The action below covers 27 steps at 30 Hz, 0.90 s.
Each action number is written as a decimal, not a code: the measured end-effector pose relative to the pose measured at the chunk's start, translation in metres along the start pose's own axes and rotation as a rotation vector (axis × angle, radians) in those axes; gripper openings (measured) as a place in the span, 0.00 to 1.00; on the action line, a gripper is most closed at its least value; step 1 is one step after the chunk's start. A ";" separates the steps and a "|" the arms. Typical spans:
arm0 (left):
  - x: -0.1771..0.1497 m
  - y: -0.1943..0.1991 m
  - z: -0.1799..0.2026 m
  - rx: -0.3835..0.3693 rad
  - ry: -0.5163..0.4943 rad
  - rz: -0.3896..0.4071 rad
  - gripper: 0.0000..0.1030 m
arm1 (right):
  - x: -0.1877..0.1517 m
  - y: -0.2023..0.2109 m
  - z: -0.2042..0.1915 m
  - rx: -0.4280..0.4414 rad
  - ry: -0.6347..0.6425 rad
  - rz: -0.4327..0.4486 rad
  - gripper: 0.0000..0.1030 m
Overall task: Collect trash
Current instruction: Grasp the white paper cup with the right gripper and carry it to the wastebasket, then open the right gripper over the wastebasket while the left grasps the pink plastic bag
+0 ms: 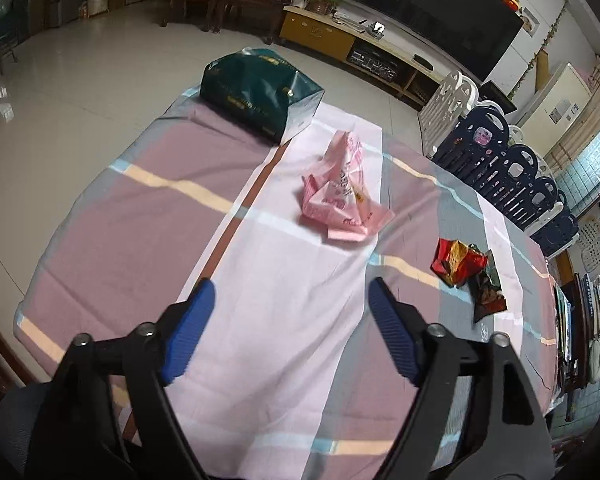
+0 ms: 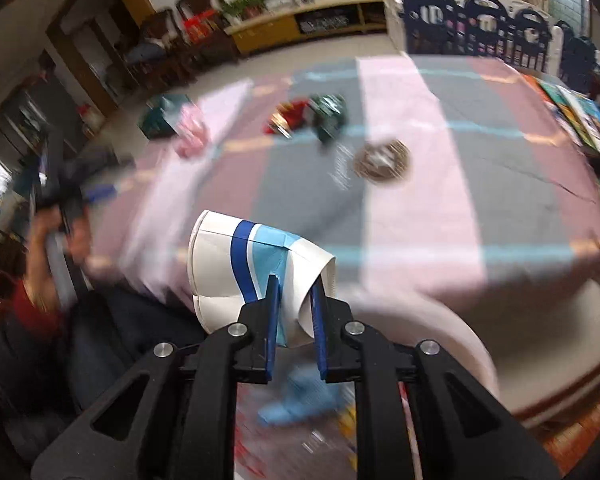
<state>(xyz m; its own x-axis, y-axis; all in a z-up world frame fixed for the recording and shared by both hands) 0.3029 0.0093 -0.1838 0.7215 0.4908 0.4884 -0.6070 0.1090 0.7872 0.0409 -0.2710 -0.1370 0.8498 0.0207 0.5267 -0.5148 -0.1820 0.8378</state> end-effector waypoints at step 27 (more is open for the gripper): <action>-0.002 -0.025 0.071 -0.145 -0.130 -0.114 0.15 | -0.062 0.006 0.051 0.013 -0.243 0.022 0.49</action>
Point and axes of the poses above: each gripper's, at about its wrist camera, not at the fingertips, and y roughly against the way its jaws point, z to its right, x to its top, the point moved 8 cm from there along -y, roughly the way its jaws point, and after that the axes turned 11 degrees about y, right-handed, at the moved point
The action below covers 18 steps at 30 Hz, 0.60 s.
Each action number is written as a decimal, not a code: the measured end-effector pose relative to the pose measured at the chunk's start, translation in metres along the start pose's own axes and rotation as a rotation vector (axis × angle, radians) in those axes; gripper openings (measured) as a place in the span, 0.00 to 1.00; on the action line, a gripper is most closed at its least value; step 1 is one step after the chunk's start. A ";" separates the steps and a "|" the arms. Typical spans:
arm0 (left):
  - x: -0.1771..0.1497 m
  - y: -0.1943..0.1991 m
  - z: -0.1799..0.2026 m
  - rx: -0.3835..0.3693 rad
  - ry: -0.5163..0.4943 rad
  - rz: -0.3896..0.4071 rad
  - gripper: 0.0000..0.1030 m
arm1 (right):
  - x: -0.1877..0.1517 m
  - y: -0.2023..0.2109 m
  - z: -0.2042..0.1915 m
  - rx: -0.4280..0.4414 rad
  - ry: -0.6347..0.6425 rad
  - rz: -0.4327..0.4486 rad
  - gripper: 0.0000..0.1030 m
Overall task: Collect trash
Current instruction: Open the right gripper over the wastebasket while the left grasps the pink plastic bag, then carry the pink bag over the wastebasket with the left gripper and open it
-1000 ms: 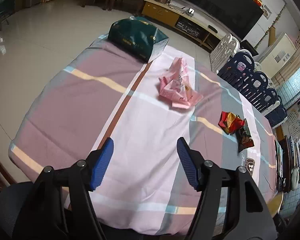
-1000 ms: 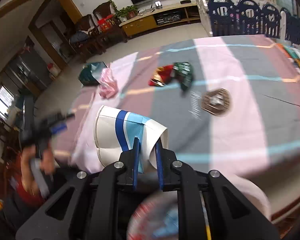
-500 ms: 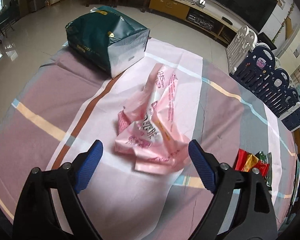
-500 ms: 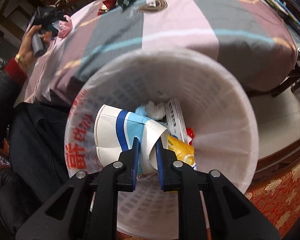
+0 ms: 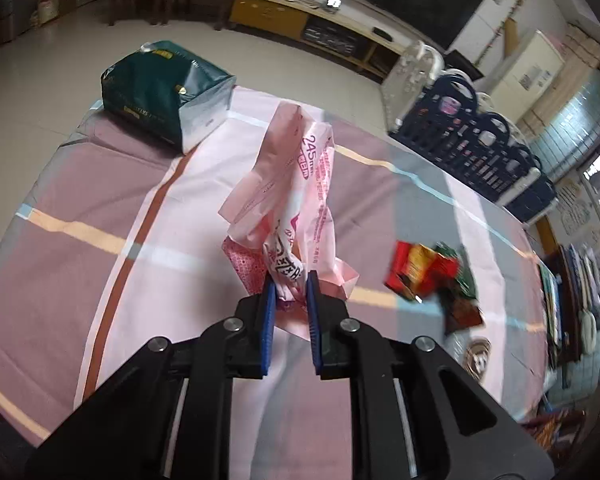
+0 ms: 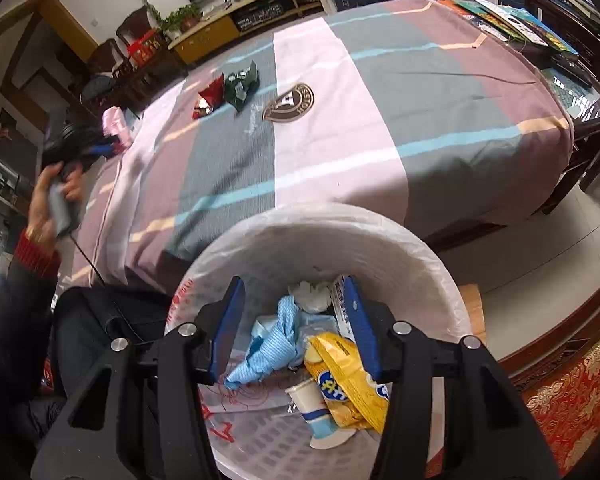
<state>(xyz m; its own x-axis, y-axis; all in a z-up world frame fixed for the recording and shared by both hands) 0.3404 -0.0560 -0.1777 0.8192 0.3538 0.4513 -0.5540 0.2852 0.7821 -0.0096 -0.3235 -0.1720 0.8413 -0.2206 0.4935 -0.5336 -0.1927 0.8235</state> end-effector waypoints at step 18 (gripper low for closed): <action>-0.107 0.333 0.072 -0.376 -0.277 0.002 0.17 | 0.002 0.046 -0.027 0.077 0.016 0.165 0.49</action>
Point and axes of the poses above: each gripper's, at about its wrist camera, not at the fingertips, and y roughly against the way its jaws point, z to its right, x to its top, the point moved 8 cm from there along -y, roughly the way its jaws point, and after that the axes turned 11 degrees about y, right-handed, at the moved point
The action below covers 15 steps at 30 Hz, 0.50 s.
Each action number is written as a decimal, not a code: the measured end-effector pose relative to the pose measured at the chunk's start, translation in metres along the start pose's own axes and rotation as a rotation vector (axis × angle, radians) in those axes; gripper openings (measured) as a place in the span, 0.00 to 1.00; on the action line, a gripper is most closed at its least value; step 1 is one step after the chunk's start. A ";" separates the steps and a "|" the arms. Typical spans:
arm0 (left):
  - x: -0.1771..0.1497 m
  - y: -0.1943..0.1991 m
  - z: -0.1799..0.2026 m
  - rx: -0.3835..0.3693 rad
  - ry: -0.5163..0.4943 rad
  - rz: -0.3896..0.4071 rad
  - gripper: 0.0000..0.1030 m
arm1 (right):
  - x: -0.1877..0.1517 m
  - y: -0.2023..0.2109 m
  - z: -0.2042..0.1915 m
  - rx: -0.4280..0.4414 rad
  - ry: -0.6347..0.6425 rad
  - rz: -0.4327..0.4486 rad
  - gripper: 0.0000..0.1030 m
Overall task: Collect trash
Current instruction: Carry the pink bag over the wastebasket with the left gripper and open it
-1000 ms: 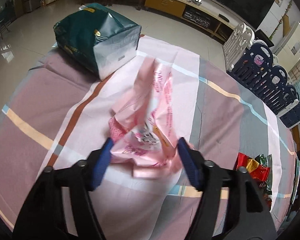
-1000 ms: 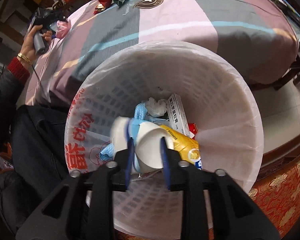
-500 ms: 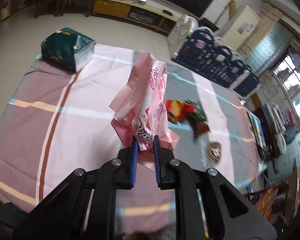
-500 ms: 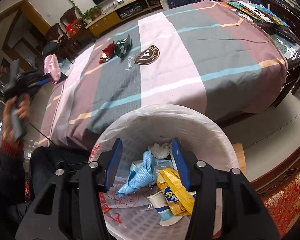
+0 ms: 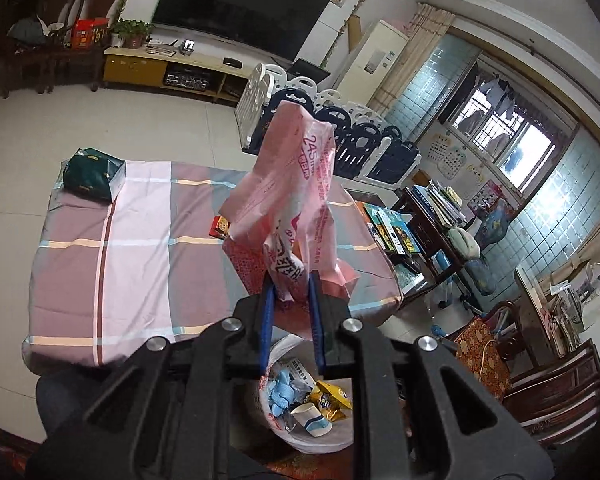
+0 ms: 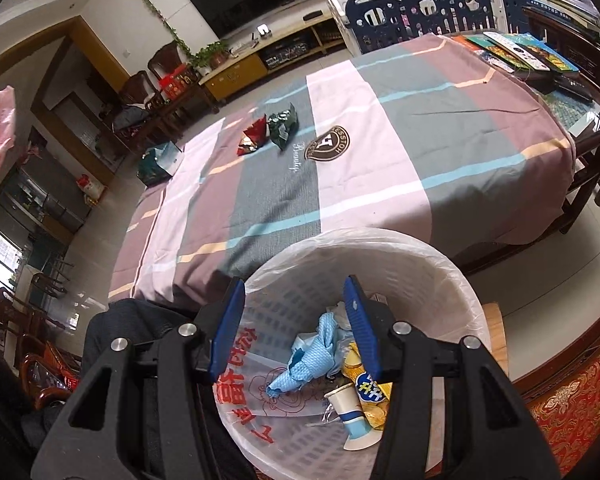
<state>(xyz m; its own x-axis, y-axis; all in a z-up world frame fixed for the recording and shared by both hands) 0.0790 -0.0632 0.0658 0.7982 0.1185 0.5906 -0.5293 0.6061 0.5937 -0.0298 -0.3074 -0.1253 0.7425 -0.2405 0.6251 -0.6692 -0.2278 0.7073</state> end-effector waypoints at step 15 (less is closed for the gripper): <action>-0.226 -0.222 0.021 -0.021 -0.272 -0.710 0.27 | -0.004 0.025 0.037 -0.179 -0.047 0.020 0.68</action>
Point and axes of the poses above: each gripper's, at about its wrist camera, not at the fingertips, and y roughly against the way its jaws point, z to its right, x to its top, the point moved 8 cm from there along -y, roughly the way its jaws point, and after that the axes turned 11 degrees about y, right-handed, at the moved point
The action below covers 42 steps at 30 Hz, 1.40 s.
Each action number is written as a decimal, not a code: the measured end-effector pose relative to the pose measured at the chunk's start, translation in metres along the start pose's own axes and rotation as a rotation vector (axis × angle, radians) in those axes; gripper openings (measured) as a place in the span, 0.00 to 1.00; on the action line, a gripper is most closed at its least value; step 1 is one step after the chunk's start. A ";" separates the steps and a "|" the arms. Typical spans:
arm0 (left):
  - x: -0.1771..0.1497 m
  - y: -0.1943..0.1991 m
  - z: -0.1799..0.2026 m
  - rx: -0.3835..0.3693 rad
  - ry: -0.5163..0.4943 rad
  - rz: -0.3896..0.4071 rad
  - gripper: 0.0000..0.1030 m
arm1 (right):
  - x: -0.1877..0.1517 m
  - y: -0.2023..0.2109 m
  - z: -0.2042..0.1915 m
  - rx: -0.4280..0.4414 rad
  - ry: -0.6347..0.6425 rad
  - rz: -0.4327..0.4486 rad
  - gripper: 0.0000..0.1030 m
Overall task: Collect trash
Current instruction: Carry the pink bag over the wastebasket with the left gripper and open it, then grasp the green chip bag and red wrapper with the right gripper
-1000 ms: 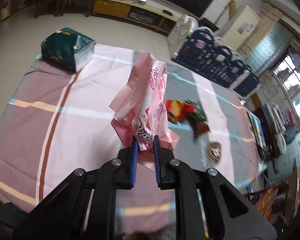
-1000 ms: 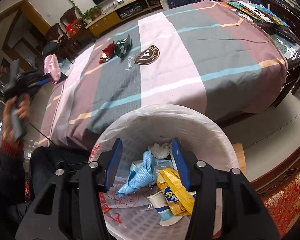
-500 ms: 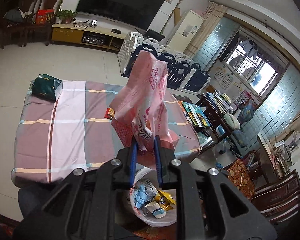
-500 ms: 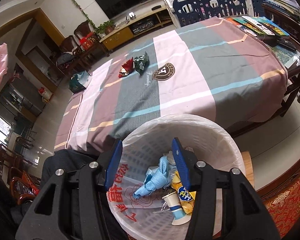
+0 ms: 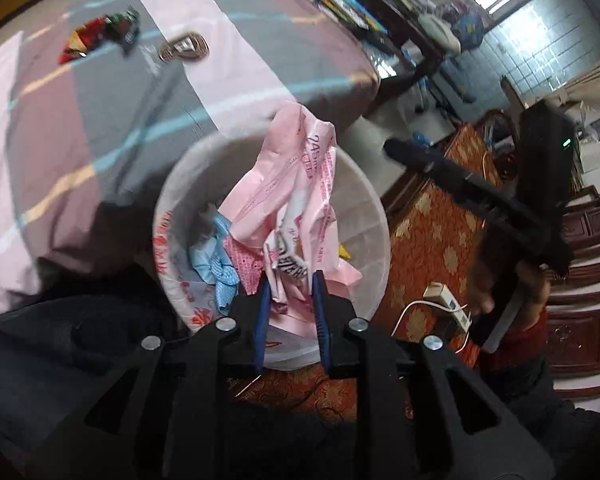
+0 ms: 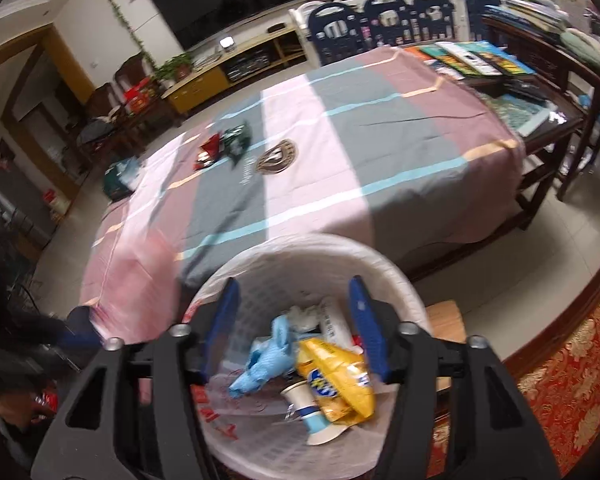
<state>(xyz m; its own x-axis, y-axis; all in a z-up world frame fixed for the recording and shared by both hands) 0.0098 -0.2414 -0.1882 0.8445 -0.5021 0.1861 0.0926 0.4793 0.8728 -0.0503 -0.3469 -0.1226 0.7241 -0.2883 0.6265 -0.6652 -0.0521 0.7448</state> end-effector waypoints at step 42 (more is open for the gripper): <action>0.095 0.087 -0.295 0.398 0.732 0.569 0.82 | 0.127 -0.292 -0.193 0.281 0.283 -0.351 0.59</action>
<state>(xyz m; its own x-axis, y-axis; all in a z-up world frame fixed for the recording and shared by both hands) 0.2536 -0.0351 -0.2279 0.8372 0.3561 0.4152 -0.4944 0.1681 0.8528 0.2713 -0.1837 -0.2163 0.9068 0.0599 0.4172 -0.3692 -0.3647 0.8548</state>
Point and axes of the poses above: each gripper's, at about its wrist camera, not at the fingertips, and y roughly against the way its jaws point, z to its right, x to its top, the point moved 8 cm from there along -y, roughly the way its jaws point, and after that the axes turned 11 degrees about y, right-handed, at the moved point
